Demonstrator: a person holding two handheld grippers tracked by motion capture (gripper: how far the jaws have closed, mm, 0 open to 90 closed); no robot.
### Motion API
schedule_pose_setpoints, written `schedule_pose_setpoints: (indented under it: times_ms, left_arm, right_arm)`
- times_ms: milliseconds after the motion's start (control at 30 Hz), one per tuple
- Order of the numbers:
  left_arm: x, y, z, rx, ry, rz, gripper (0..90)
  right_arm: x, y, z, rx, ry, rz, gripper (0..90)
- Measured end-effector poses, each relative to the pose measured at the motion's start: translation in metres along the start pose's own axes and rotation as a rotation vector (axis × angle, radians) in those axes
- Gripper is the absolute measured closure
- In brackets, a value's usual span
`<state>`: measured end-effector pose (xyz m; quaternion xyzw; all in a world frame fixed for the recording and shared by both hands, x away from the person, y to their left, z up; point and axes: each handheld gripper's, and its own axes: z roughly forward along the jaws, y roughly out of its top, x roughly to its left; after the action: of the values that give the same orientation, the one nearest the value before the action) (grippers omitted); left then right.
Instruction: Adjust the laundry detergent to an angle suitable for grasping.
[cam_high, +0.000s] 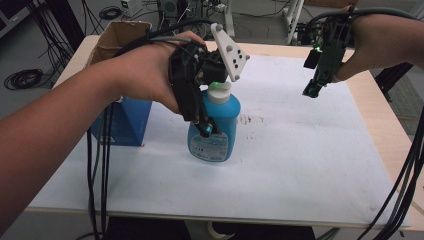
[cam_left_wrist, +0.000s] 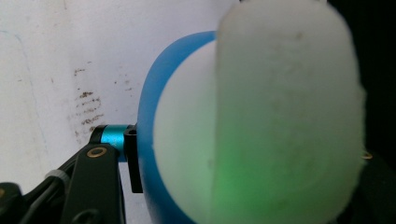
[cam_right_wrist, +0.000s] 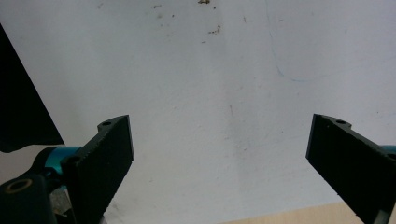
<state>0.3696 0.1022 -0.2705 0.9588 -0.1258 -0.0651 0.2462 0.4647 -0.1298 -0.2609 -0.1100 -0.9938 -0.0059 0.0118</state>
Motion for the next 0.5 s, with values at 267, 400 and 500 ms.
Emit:
schedule_pose_setpoints:
  times_ms: [267, 400, 500]
  left_arm:
    - [-0.004, -0.004, 0.015, 0.008, -0.017, 0.075, 39.0]
    - [-0.004, -0.007, 0.02, -0.002, -0.04, 0.09, 39.0]
    - [-0.004, -0.008, 0.023, -0.001, -0.041, 0.11, 39.0]
  right_arm:
    - [0.005, 0.0, -0.001, 0.006, -0.01, -0.002, 6.6]
    - [0.006, 0.0, 0.0, 0.011, -0.012, -0.001, 6.6]
    - [0.006, 0.001, 0.001, 0.016, -0.011, -0.005, 6.5]
